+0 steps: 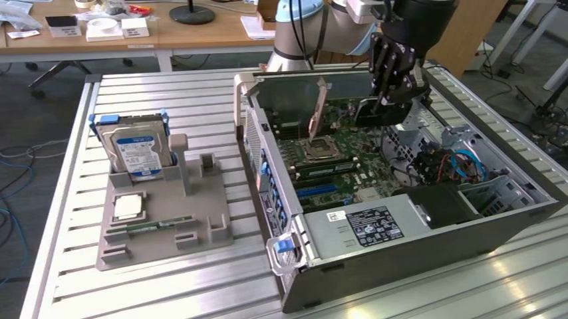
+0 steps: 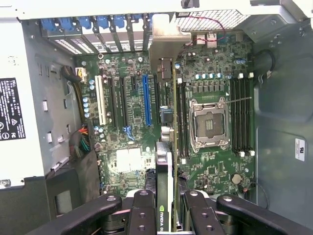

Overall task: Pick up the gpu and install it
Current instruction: 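Insert the gpu into the slot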

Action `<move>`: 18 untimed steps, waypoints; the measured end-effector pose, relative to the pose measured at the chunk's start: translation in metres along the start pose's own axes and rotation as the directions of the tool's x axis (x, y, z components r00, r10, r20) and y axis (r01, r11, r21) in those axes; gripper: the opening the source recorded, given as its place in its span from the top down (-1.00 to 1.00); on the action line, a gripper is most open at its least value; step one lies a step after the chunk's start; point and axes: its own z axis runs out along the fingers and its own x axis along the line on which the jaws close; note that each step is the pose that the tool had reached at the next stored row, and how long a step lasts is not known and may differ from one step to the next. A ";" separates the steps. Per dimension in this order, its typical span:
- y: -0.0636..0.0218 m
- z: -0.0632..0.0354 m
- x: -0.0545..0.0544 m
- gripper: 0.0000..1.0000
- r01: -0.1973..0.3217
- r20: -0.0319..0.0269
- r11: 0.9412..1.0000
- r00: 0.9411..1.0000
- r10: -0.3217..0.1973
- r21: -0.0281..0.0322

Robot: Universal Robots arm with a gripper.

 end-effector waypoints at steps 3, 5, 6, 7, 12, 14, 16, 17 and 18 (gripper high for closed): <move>0.0000 0.0000 0.000 0.46 0.000 0.000 1.000 1.000 0.000 0.000; -0.0001 0.0000 0.000 0.46 0.000 0.000 1.000 1.000 0.000 0.000; 0.0000 0.0000 0.000 0.46 0.000 0.000 1.000 1.000 0.000 0.000; 0.0000 0.0003 0.000 0.46 0.000 0.000 1.000 1.000 0.000 0.000; 0.0001 0.0026 0.000 0.46 0.000 0.000 1.000 1.000 0.000 0.000; 0.0000 0.0027 0.000 0.46 0.000 0.000 1.000 1.000 0.000 0.000; 0.0000 0.0027 0.000 0.46 0.000 0.000 1.000 1.000 0.000 0.000; 0.0001 0.0027 0.000 0.46 0.000 0.000 1.000 1.000 0.000 0.000; 0.0001 0.0028 0.001 0.46 0.000 0.000 1.000 1.000 0.000 0.000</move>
